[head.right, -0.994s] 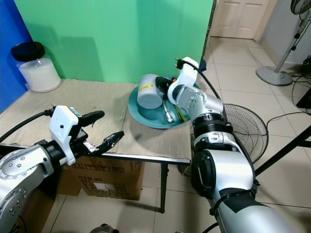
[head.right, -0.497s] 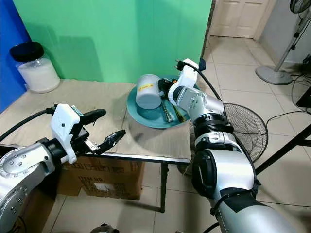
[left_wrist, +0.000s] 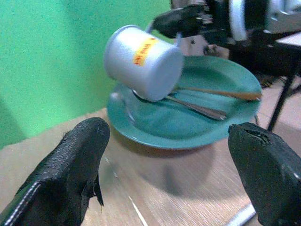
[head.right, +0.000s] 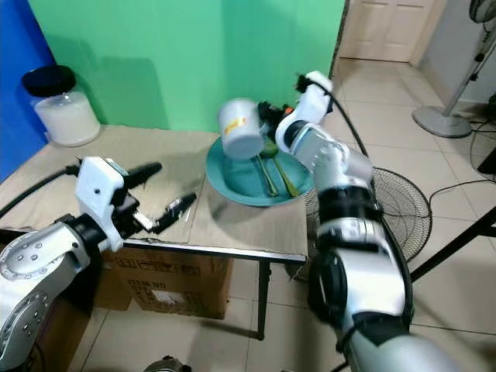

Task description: Setting the table

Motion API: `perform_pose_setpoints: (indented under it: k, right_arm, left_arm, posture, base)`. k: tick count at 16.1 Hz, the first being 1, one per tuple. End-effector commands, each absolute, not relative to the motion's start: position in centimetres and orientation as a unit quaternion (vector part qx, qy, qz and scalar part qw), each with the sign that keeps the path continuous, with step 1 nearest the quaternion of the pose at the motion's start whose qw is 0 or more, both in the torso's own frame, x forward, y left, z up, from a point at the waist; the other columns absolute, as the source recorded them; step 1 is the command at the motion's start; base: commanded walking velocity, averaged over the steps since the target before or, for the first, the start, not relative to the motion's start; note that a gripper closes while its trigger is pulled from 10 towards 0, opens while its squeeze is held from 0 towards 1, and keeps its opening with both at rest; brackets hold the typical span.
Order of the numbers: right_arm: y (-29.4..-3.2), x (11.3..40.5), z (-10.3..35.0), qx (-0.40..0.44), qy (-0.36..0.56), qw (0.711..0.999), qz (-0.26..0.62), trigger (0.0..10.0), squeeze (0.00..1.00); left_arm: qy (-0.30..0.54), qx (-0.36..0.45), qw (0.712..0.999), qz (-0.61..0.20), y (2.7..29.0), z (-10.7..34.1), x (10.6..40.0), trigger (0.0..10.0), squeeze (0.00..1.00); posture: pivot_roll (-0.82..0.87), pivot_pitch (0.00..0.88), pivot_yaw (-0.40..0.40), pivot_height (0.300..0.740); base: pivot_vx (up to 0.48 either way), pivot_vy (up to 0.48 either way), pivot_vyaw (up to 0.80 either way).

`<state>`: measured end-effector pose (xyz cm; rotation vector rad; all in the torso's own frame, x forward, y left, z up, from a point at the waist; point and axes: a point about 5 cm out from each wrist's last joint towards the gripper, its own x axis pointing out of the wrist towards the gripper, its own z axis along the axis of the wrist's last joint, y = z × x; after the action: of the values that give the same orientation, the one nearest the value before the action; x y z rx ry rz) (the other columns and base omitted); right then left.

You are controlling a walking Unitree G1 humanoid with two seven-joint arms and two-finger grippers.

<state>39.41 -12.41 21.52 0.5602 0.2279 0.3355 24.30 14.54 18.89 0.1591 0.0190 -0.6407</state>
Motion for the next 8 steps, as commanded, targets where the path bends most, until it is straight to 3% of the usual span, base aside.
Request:
perform_pose_setpoints:
  k: [1,6,8]
  right_arm:
    - [-12.6,39.0,22.7,0.28,0.074,0.942,0.171,0.0,0.0]
    - [-14.7,34.7,24.2,0.272,-0.029,0.943,0.19,0.0,0.0]
    - [-15.9,31.3,23.7,0.218,-0.117,0.953,0.174,0.0,0.0]
  left_arm:
    - [0.002,0.083,0.952,-0.295,14.9,19.1,24.7,10.0,0.0]
    - [-0.025,0.067,0.964,-0.255,14.0,19.3,25.4,10.0,0.0]
    - [-0.041,0.051,0.971,-0.231,13.5,19.4,25.5,10.0,0.0]
  posture:
    - [0.1,0.0,0.047,0.74]
    - [0.09,0.0,0.048,0.74]
    - [0.08,0.0,0.048,0.74]
  base:
    - [0.0,0.0,0.0]
    - [0.0,0.0,0.0]
    - [0.0,0.0,0.0]
